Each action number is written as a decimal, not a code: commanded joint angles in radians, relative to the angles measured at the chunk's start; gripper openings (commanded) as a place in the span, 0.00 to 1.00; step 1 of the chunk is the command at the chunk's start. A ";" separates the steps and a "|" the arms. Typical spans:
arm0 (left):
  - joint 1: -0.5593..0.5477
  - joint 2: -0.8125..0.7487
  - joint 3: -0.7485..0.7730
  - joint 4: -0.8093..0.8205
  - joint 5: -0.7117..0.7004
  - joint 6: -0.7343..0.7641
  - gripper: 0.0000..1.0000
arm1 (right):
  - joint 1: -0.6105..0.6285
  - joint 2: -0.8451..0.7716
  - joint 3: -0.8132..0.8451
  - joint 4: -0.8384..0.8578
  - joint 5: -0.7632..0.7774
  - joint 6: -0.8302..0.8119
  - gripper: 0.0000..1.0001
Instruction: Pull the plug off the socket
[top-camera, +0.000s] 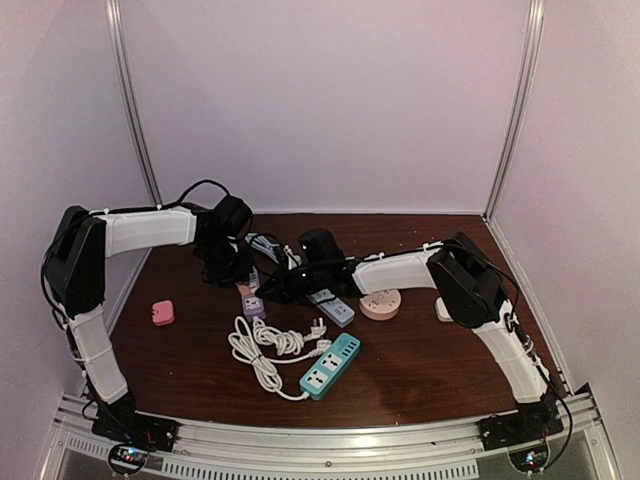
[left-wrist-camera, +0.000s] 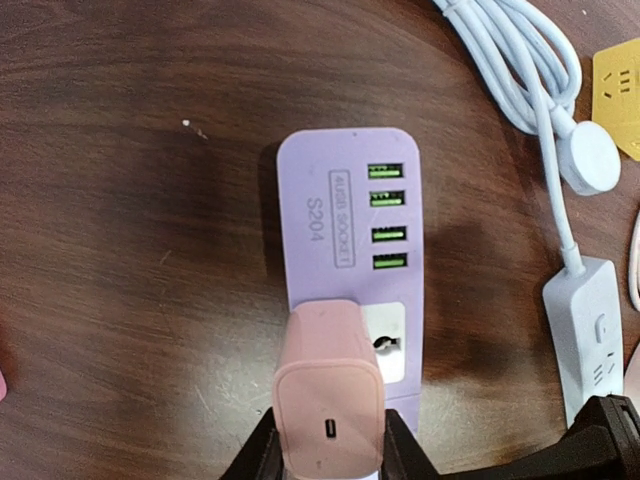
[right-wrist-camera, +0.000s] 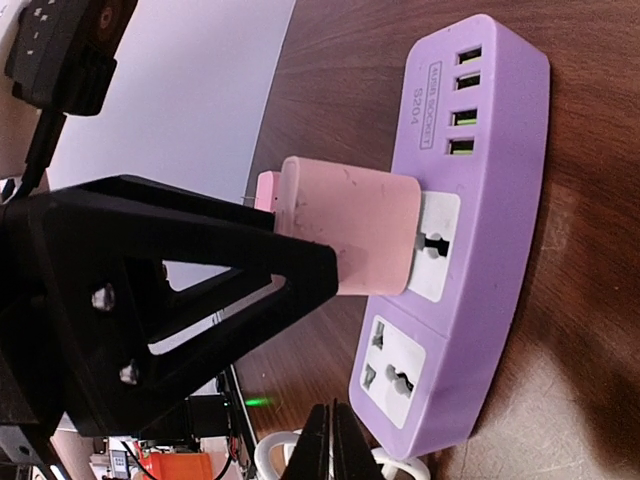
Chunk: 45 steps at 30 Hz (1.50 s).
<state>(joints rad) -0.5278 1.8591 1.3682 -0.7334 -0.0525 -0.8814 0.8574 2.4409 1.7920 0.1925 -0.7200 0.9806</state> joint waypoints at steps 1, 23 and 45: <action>-0.039 0.022 0.022 0.017 0.084 -0.020 0.19 | -0.003 0.018 -0.009 0.046 -0.035 0.056 0.03; -0.104 0.031 0.103 -0.009 0.025 0.004 0.18 | 0.007 0.009 -0.068 -0.213 0.165 0.044 0.00; -0.032 -0.069 0.066 -0.082 -0.009 0.145 0.18 | 0.007 -0.066 -0.108 -0.025 0.123 0.063 0.00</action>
<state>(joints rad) -0.5919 1.8912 1.4807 -0.8391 -0.0483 -0.7826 0.8692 2.4157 1.7275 0.1284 -0.5987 1.0286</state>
